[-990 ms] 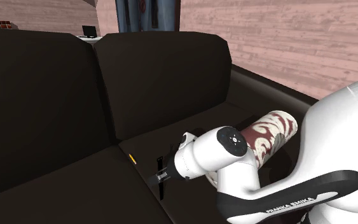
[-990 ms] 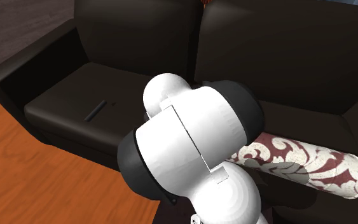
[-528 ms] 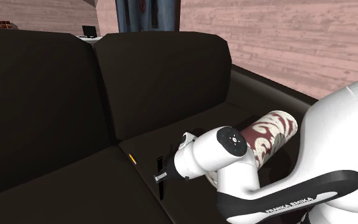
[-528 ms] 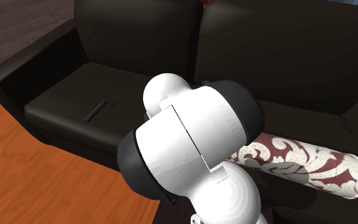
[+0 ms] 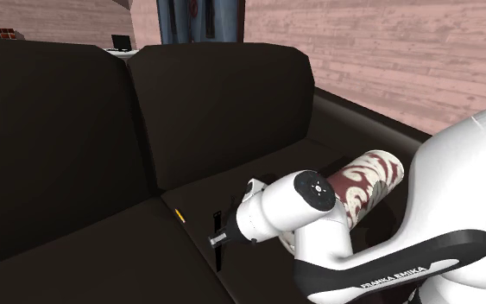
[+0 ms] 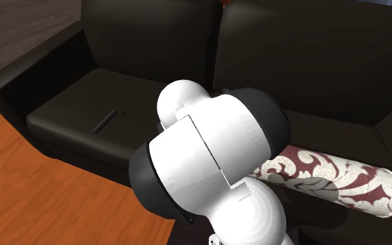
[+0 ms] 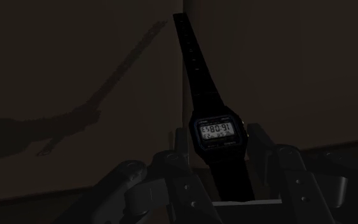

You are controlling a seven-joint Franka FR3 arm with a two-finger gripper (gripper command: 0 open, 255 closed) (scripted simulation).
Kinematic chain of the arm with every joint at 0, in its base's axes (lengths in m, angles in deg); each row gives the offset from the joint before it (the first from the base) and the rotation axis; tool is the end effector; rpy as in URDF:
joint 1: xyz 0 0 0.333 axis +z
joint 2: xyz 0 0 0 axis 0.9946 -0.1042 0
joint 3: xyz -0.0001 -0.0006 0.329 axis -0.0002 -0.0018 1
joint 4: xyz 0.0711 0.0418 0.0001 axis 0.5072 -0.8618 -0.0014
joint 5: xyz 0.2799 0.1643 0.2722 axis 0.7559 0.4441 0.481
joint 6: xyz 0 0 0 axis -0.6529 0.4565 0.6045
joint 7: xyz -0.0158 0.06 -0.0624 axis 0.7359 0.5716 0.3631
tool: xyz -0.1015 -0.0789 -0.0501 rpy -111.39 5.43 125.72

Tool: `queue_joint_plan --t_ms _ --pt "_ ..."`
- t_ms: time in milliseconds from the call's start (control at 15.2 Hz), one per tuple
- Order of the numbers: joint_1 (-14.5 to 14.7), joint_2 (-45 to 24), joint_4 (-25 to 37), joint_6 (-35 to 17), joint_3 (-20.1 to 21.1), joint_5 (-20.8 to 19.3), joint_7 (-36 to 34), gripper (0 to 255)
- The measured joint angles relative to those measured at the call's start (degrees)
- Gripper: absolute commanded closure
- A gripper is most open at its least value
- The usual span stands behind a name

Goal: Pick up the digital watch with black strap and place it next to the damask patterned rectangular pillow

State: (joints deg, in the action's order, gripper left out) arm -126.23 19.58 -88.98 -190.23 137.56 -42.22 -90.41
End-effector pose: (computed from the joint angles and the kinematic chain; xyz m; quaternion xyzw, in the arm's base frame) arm 0.3921 0.3223 0.2886 -0.9483 0.0070 -0.3082 0.0752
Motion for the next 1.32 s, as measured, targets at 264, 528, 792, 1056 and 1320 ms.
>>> queue_joint_plan --t_ms 264,528,792,1056,1320 --pt "8.0 0.4 0.3 3.0 -8.0 1.1 1.6 255" --pt "15.3 1.3 1.0 6.5 -15.4 2.8 3.7 255" --pt "21.1 2.6 1.9 9.9 -21.5 4.6 5.9 255" --pt "25.3 4.2 3.3 13.6 -25.9 6.2 7.8 255" --pt "28.4 5.8 4.8 17.1 -29.5 7.6 9.6 255"
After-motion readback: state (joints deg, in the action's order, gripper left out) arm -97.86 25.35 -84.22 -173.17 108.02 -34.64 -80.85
